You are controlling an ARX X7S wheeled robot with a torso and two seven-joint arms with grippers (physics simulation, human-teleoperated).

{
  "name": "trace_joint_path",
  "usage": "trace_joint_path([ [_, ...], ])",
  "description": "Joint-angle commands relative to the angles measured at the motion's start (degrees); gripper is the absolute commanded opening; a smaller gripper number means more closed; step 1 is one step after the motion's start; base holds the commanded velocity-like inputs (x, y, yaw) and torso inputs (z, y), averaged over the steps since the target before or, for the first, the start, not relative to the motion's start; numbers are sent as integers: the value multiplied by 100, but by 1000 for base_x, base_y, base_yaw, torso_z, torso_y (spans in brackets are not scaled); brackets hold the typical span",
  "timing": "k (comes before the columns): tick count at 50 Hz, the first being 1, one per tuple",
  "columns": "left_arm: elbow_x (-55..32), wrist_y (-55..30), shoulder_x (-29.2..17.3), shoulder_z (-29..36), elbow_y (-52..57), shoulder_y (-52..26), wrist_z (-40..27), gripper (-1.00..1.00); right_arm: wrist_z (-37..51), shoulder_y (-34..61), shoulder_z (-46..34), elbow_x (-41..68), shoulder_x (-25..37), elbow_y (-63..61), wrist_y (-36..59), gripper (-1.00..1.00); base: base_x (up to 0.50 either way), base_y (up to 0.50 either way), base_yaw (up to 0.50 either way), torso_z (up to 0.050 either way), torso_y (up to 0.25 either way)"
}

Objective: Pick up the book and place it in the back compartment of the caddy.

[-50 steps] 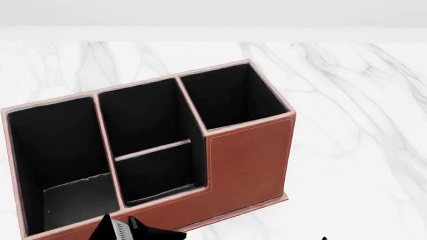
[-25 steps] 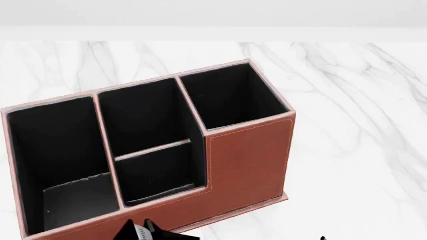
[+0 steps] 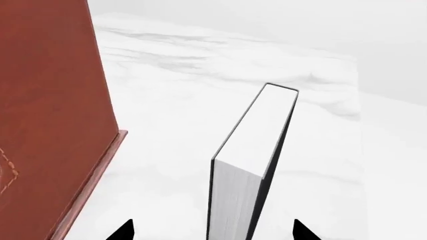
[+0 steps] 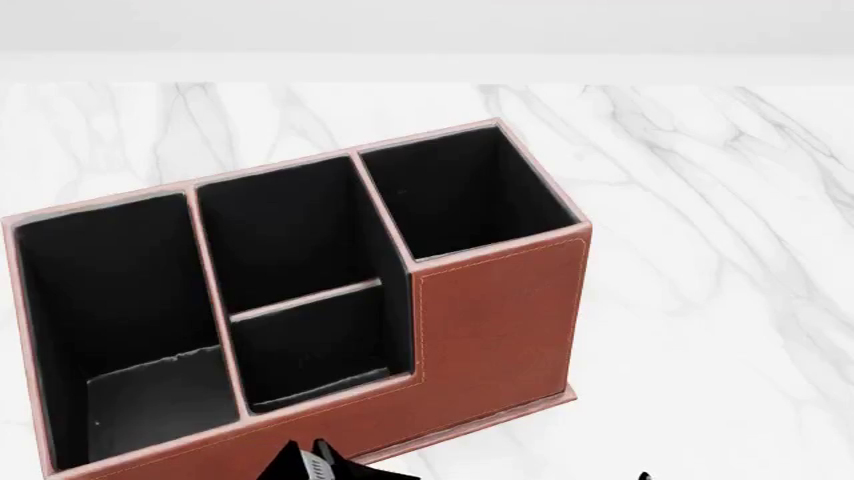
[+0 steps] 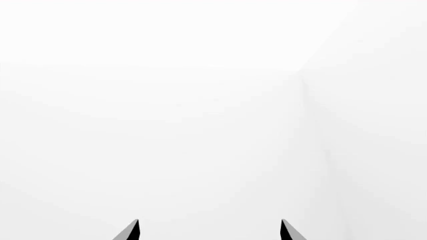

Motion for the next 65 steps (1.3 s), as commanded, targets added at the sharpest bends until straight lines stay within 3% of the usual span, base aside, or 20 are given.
trace_joint_path([
  [1, 72, 121, 181, 81, -281, -39, 81, 100, 13, 9, -21, -17, 5, 15, -2, 100, 0, 0, 0, 0, 0],
  [31, 220, 451, 680, 224, -1030, -151, 189, 100, 52, -19, -57, -32, 46, -27, -21, 100, 0, 0, 0, 0, 0],
  [65, 389, 997, 1372, 416, -2633, -392, 551, 100, 94, -10, -86, 11, 97, -45, -31, 100, 0, 0, 0, 0, 0],
])
